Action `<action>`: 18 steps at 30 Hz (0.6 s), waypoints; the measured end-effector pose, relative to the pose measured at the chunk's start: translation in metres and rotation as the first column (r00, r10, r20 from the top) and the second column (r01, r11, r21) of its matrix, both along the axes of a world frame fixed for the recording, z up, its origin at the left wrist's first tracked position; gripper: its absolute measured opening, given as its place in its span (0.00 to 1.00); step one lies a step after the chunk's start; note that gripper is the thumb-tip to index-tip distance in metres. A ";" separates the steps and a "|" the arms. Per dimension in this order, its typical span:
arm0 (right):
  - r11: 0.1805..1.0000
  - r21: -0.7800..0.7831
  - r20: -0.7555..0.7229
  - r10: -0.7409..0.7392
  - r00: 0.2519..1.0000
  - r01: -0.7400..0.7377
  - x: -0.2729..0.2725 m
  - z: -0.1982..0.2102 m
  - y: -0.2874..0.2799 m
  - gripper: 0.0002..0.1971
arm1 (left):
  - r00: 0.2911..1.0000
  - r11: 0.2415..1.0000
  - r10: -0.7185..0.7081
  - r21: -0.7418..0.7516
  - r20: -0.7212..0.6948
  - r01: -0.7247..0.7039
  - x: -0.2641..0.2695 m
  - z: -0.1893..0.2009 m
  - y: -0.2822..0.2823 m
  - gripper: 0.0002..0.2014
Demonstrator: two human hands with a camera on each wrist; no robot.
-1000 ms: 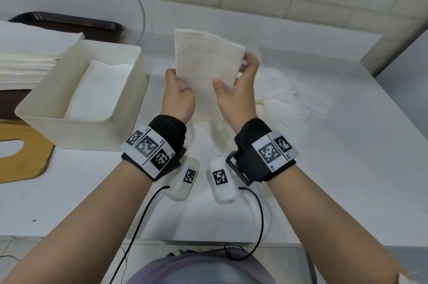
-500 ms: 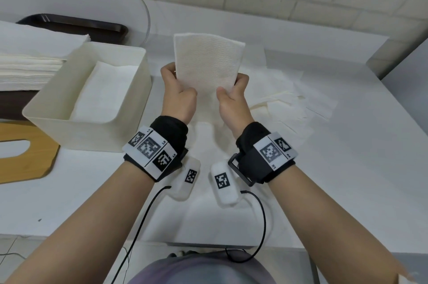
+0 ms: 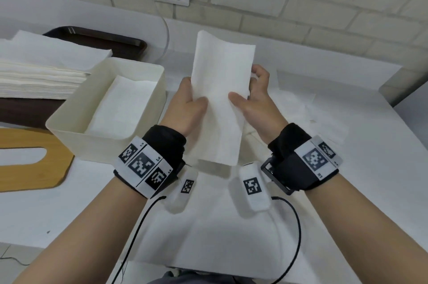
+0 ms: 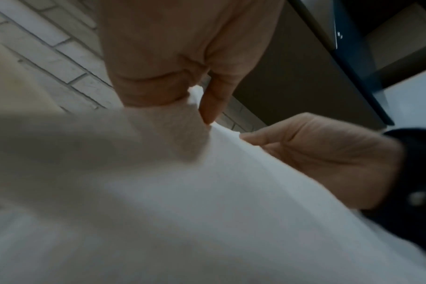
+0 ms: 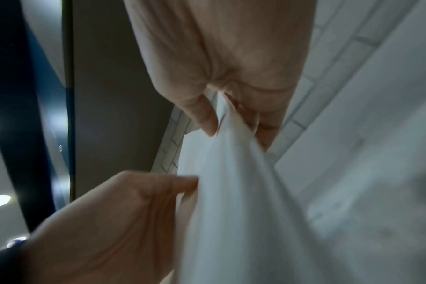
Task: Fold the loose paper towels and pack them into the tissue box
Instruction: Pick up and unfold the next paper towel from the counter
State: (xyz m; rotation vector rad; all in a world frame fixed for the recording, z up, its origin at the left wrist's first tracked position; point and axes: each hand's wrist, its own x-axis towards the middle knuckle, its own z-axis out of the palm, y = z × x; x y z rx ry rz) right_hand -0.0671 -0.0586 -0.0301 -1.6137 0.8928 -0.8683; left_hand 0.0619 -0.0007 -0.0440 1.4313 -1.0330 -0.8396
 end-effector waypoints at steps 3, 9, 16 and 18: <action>0.995 -0.096 -0.100 -0.027 0.995 0.017 -0.010 0.032 -0.020 0.37 | 0.998 0.996 -0.059 0.069 0.018 0.057 0.004 0.006 0.010 0.11; 0.945 -0.029 -0.412 0.285 0.866 -0.325 0.002 0.078 -0.046 0.14 | 0.995 0.995 -0.065 0.076 -0.080 0.071 0.019 0.023 0.029 0.20; 0.920 -0.153 -0.355 0.290 0.889 -0.361 0.064 0.082 -0.058 0.19 | 0.984 0.994 -0.094 0.044 -0.151 0.101 0.057 0.043 0.065 0.32; 0.887 -0.210 -0.382 0.313 0.870 -0.411 0.083 0.080 -0.058 0.15 | 0.994 0.994 -0.046 0.091 -0.101 0.055 0.070 0.046 0.075 0.19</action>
